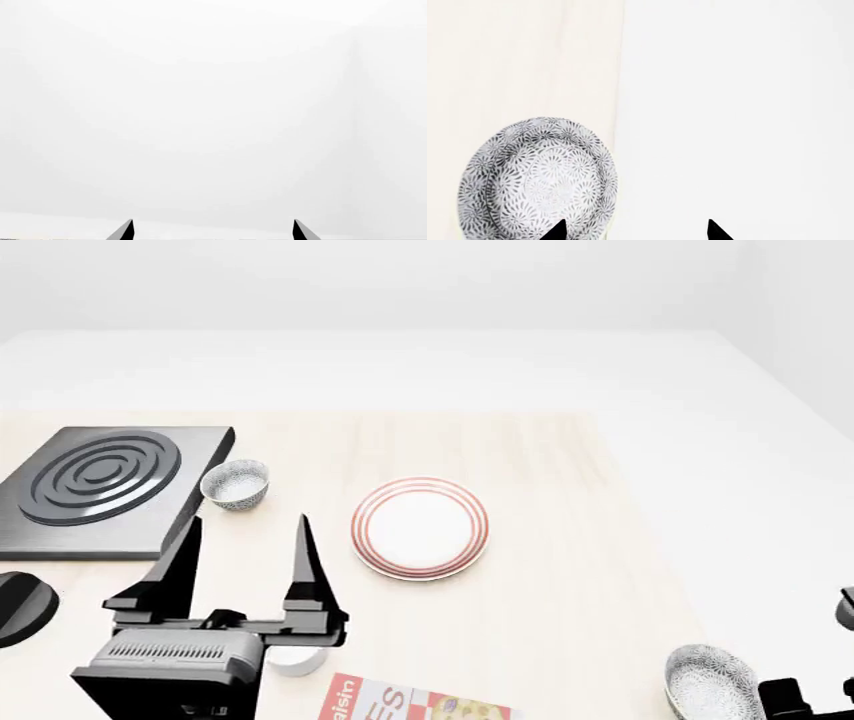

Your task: Pick the akita bowl next to the cookies box and place it on the plate.

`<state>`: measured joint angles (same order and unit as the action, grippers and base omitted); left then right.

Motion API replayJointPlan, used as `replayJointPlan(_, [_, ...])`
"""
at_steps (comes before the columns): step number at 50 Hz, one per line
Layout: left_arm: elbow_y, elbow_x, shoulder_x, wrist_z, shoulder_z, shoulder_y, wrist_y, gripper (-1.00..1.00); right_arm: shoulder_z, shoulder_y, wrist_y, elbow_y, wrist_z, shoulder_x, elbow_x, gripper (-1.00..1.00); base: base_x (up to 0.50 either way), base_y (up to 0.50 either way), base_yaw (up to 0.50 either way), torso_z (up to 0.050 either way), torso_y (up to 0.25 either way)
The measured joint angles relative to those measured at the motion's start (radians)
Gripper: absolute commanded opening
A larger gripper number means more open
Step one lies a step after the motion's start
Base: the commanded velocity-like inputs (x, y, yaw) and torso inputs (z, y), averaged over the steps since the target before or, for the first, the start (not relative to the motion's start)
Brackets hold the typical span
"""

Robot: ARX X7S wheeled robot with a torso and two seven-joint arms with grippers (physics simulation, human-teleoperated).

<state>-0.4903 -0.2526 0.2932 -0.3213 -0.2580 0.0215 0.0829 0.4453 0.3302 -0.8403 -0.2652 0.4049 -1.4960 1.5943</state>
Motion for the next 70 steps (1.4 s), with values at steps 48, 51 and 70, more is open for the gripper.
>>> replayJointPlan(48, [0.003,0.000,0.029,-0.015,-0.008,0.008,0.013,1.00,0.117,0.044,0.005,0.179,-0.158,0.246,-0.243,-1.00,0.00,0.00,0.00,0.000,0.000])
replayJointPlan(51, [0.003,0.000,0.030,-0.016,-0.009,0.007,0.014,1.00,0.114,0.051,0.005,0.167,-0.158,0.242,-0.249,-1.00,0.00,0.00,0.00,0.000,0.000])
replayJointPlan(70, [0.004,0.000,0.031,-0.021,-0.018,0.000,0.016,1.00,0.056,0.331,-0.232,-0.008,-0.100,0.231,-0.149,-1.00,0.00,0.00,0.00,0.000,0.000])
